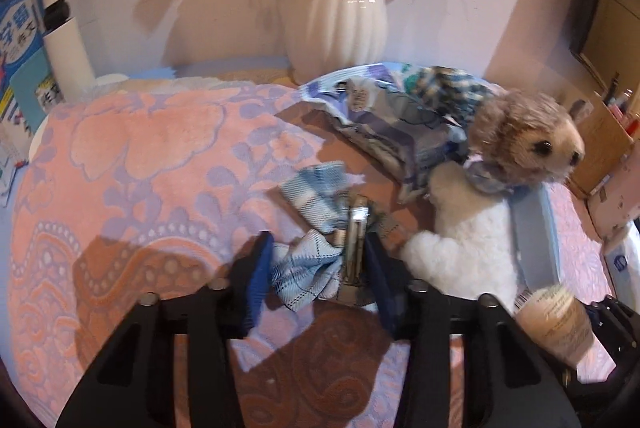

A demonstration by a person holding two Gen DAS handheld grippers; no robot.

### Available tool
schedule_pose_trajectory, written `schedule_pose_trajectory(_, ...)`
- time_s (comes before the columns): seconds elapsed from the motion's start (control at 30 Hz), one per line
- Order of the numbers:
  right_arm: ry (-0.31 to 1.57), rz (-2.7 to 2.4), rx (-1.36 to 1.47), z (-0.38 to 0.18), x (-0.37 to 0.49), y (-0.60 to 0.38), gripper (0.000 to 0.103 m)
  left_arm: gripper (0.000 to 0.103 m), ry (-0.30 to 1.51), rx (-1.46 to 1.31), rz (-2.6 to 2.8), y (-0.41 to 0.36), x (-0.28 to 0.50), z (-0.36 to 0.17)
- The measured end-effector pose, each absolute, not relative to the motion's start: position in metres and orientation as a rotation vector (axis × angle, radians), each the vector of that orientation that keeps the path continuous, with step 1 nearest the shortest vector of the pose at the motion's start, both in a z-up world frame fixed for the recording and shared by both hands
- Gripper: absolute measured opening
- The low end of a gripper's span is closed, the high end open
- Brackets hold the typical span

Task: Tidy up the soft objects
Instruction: 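Grasp the blue-checked cloth with the left tool while the right tool grasps the plastic bag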

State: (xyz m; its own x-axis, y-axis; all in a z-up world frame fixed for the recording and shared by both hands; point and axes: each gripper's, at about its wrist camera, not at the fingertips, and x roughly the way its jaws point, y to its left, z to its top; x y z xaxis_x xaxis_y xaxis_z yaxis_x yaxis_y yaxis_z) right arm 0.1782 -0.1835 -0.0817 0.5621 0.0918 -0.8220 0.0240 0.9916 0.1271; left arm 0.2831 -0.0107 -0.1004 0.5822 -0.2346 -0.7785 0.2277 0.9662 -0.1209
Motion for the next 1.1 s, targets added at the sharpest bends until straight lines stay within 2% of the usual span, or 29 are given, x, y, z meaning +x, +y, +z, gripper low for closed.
schedule_pose_trajectory(0.07,0.966,0.052,0.107,-0.078,0.175,-0.183,0.045,0.028,0.908,-0.004,-0.280,-0.012,0.279,-0.099)
schedule_pose_trajectory(0.23,0.967,0.074,0.160,-0.071,0.156,-0.199,0.044,0.020,0.907,0.003,-0.281,-0.014,0.270,-0.095)
schedule_pose_trajectory(0.6,0.969,0.114,0.423,-0.055,0.122,-0.258,0.044,0.018,0.853,-0.082,-0.395,-0.021,0.192,-0.067)
schedule_pose_trajectory(0.97,0.842,0.107,0.439,-0.010,0.084,-0.290,0.044,0.015,0.802,-0.140,-0.506,-0.047,0.154,-0.040)
schedule_pose_trajectory(1.1,0.832,0.098,0.464,-0.008,0.071,-0.308,0.044,0.015,0.845,-0.083,-0.478,-0.056,0.154,-0.052)
